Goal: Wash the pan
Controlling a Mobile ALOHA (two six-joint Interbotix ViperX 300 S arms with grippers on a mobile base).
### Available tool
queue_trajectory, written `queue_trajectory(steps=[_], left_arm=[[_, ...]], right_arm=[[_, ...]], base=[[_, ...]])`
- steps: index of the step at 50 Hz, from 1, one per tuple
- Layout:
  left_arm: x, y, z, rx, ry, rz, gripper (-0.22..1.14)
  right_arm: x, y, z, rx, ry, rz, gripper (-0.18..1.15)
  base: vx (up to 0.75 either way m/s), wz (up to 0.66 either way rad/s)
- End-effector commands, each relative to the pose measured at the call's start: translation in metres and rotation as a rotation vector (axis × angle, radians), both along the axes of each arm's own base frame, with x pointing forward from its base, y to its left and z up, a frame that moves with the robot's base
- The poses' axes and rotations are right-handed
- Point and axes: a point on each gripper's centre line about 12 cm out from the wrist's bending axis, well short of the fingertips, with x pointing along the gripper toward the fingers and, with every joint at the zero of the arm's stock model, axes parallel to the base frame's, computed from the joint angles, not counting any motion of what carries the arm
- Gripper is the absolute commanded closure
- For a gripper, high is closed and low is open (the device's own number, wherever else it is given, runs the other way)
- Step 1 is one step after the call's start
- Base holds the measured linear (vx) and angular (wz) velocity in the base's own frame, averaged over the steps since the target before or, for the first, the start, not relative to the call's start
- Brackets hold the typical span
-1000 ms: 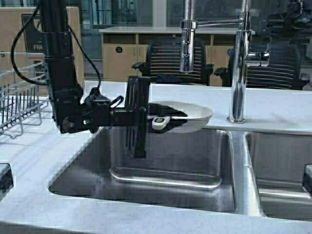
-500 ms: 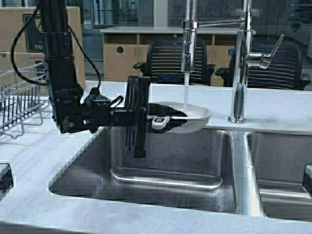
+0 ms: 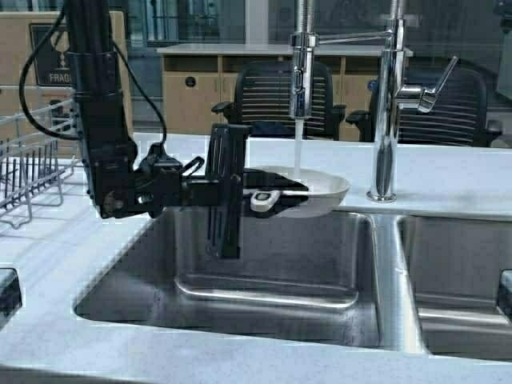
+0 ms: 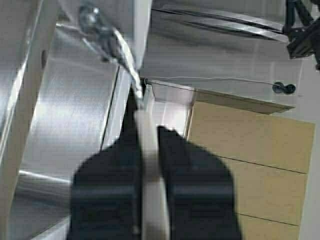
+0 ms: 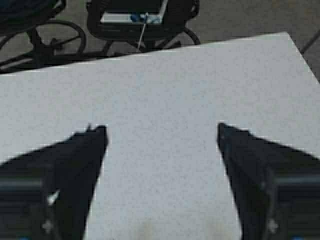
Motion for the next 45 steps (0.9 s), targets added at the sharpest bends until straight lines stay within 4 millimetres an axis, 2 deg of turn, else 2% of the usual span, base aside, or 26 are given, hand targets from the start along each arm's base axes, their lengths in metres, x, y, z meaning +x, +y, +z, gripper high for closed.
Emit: queue_trajectory(steps=[1, 7, 9, 10, 12, 17, 25, 34, 45], left_arm=[[0.004, -0.004, 0.013, -0.037, -0.044, -0.002, 0.89], [0.004, -0.004, 0.013, -0.036, -0.043, -0.002, 0.89], [0.004, -0.004, 0.012, -0.035, -0.042, -0.004, 0.89], [0.004, -0.004, 0.013, -0.036, -0.043, -0.002, 0.89], [0.005, -0.005, 0.012, -0.035, -0.042, -0.002, 0.89], [0.005, -0.005, 0.011, -0.035, -0.042, -0.002, 0.89], [0.006, -0.005, 0.010, -0.035, -0.042, -0.002, 0.89], [0.005, -0.005, 0.009, -0.032, -0.038, -0.002, 0.89], [0.005, -0.005, 0.008, -0.033, -0.038, -0.002, 0.89]], right_arm=[[0.000, 0.001, -0.011, 0.009, 0.034, 0.001, 0.30], [0.001, 0.004, -0.027, 0.023, 0.083, 0.009, 0.91], [0.004, 0.007, -0.031, 0.022, 0.091, 0.018, 1.06], [0.005, 0.009, -0.033, 0.023, 0.096, 0.022, 1.08], [0.009, 0.016, -0.036, 0.024, 0.103, 0.039, 1.05], [0.019, 0.036, -0.038, 0.013, 0.123, 0.091, 0.87], [0.036, 0.078, -0.035, -0.029, 0.149, 0.202, 0.93], [0.052, 0.119, -0.024, -0.045, 0.117, 0.286, 0.92], [0.061, 0.165, -0.009, -0.075, 0.105, 0.384, 0.92]], base=[[0.00, 0.00], [0.00, 0.00], [0.00, 0.00], [0.00, 0.00], [0.00, 0.00], [0.00, 0.00], [0.00, 0.00], [0.00, 0.00], [0.00, 0.00]])
